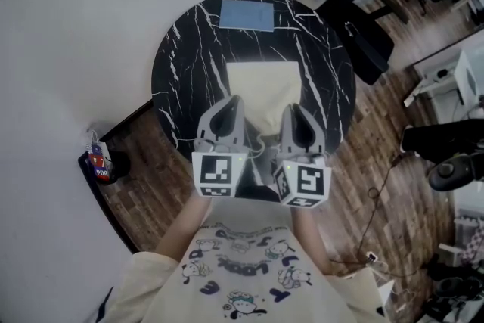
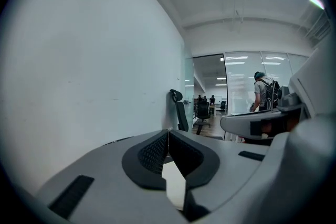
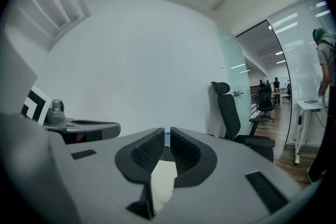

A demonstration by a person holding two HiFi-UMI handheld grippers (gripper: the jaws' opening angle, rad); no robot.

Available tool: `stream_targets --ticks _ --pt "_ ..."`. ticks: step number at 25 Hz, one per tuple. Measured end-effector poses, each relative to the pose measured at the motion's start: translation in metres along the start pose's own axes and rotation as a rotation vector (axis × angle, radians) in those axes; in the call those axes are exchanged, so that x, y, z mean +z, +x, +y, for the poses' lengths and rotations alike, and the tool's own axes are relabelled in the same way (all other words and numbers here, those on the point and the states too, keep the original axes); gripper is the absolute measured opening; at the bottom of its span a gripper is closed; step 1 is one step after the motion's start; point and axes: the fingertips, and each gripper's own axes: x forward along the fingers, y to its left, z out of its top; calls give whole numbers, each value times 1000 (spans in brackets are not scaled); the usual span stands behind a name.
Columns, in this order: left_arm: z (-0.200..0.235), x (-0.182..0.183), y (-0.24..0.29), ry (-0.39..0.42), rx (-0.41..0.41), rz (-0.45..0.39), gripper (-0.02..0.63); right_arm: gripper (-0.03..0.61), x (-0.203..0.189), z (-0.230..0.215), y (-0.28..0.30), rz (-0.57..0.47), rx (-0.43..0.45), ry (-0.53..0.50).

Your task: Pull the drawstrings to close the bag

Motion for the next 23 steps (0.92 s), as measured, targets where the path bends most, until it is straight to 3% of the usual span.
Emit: stream_targets --ticks 23 --pt "-7 1 -2 -22 -5 -13 41 44 -6 -10 -4 8 -35 8"
